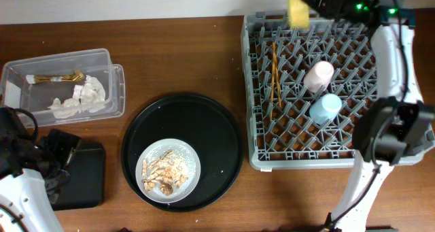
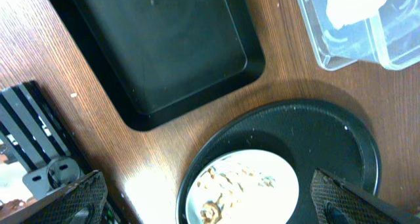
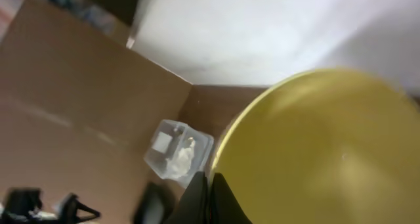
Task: Sort waste into correct bins and load items into the dishwasher rack
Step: 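Carry the yellow bowl with the right gripper and place it in the rack, then adjust the yellow bowl in the rack with the right gripper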
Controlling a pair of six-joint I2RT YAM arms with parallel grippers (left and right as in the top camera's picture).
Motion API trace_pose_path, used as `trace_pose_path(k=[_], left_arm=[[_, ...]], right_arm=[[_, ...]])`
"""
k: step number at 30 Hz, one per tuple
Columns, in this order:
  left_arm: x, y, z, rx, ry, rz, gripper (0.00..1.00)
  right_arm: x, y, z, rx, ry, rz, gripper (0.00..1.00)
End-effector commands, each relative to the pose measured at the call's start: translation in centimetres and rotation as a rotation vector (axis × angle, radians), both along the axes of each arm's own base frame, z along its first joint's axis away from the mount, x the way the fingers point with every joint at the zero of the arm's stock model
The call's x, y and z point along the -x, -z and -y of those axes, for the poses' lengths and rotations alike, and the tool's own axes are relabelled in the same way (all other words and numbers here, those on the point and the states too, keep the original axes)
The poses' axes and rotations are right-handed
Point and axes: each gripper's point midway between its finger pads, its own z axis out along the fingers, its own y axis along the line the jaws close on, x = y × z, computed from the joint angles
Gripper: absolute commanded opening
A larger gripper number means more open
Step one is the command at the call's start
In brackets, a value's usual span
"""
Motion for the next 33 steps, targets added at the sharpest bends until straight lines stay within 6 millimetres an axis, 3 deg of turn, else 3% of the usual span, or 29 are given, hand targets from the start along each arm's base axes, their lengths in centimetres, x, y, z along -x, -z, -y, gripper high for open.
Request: trace_pose_path(k=[1, 3, 7, 14, 16, 18, 21, 22, 24, 25, 27, 28, 29, 30, 31, 32, 33], left_arm=[[0.0, -0.2, -0.1, -0.003, -0.007, 0.008, 0.99], [0.0, -0.2, -0.1, -0.003, -0.007, 0.008, 0.99], [0.0, -0.2, -0.1, -0.003, -0.007, 0.008, 1.0], [0.0, -0.2, -0.1, -0.003, -0.007, 0.008, 0.99], [0.0, -0.2, 0.0, -0.003, -0.007, 0.008, 0.99], [0.0, -0.2, -0.1, -0.003, -0.007, 0.008, 0.99], [0.0, -0.2, -0.1, -0.003, -0.007, 0.008, 0.99], [0.0, -0.2, -0.1, -0.003, -0.007, 0.008, 0.99], [0.0, -0.2, -0.1, -0.003, -0.007, 0.008, 0.99], [0.0, -0.2, -0.1, -0.003, -0.007, 0.008, 0.99], [0.0, -0.2, -0.1, -0.003, -0.007, 0.008, 0.99], [0.0, -0.2, -0.1, -0.004, -0.007, 0.008, 0.99], [0.0, -0.2, -0.1, -0.003, -0.007, 0.008, 0.99], [0.0, -0.2, -0.1, -0.003, -0.007, 0.008, 0.99], [0.0, -0.2, -0.1, -0.003, -0.007, 0.008, 0.99], [0.0, -0.2, -0.1, -0.004, -0.007, 0.008, 0.99], [0.0, -0.2, 0.0, -0.003, -0.007, 0.008, 0.99]], right_arm=[[-0.8, 3.7, 2.0, -0.108, 0.03, -0.19, 0.04], [-0.9, 5.2, 3.9, -0.136, 0.068, -0.261, 0.04], [-0.7, 6.4, 6.6, -0.154, 0.119, -0.306, 0.05], [-0.6, 6.4, 6.6, -0.156, 0.117, -0.306, 0.09], [-0.7, 6.6, 7.3, -0.14, 0.133, -0.289, 0.17], [-0.8, 6.9, 8.4, -0.1, 0.158, -0.25, 0.31], [0.1, 9.3, 12.7, 0.02, 0.339, -0.365, 0.31], [1.4, 10.1, 15.4, 0.128, 0.444, -0.427, 0.31], [3.6, 8.8, 19.2, 0.28, 0.576, -0.449, 0.32], [5.3, 6.0, 21.6, 0.359, 0.66, -0.426, 0.34], [7.5, 1.5, 23.6, 0.459, 0.775, -0.388, 0.35], [8.1, -0.2, 23.7, 0.491, 0.789, -0.348, 0.35], [8.7, -3.0, 22.6, 0.521, 0.785, -0.28, 0.36], [8.8, -4.5, 20.8, 0.549, 0.747, -0.224, 0.36], [8.5, -4.7, 18.8, 0.58, 0.691, -0.193, 0.28], [7.8, -4.2, 16.1, 0.615, 0.614, -0.17, 0.11], [7.3, -3.3, 14.4, 0.643, 0.582, -0.179, 0.04]])
